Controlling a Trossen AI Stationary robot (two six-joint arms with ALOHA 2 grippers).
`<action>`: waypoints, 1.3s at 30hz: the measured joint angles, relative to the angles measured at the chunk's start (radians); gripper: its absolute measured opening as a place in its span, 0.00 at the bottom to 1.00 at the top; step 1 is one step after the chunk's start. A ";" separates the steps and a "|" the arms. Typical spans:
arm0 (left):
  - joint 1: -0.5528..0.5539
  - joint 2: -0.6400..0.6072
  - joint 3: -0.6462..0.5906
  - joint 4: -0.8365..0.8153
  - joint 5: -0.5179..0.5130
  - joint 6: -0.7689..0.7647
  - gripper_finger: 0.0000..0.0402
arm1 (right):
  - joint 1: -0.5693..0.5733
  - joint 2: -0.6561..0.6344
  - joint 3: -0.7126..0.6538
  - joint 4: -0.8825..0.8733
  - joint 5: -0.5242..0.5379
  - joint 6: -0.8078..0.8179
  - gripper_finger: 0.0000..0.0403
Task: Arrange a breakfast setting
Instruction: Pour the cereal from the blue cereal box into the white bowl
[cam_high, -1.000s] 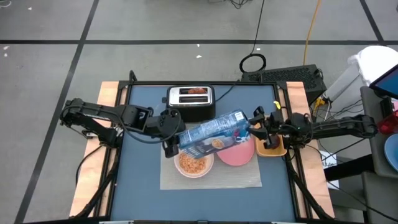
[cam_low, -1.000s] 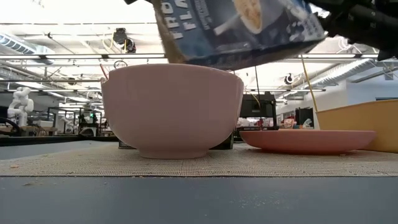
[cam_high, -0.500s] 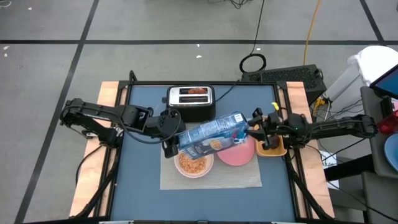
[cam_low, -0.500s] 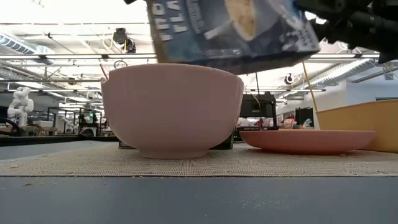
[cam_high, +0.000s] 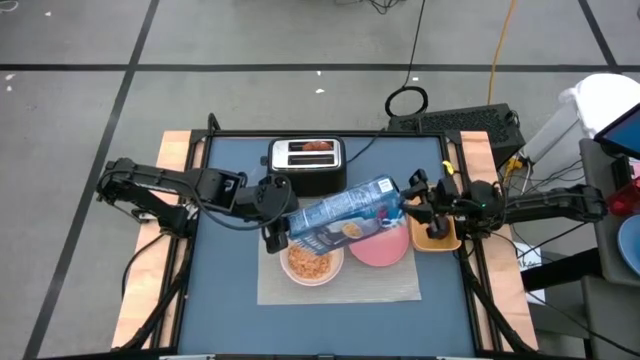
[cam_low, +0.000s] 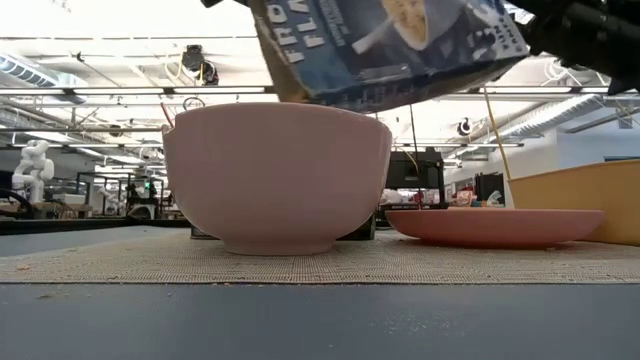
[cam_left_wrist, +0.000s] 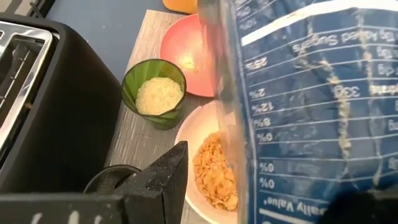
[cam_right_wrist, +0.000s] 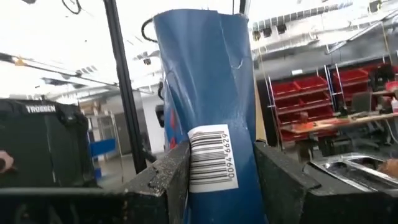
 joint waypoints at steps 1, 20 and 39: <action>0.000 0.000 0.000 -0.002 0.000 0.000 0.38 | 0.000 0.001 0.000 -0.012 0.000 -0.002 0.38; 0.000 -0.001 0.002 0.217 -0.001 0.050 0.38 | 0.001 0.003 -0.002 -0.190 -0.006 0.005 0.38; 0.000 -0.001 0.002 0.333 -0.017 0.117 0.06 | 0.001 0.003 -0.002 -0.192 -0.005 0.005 0.39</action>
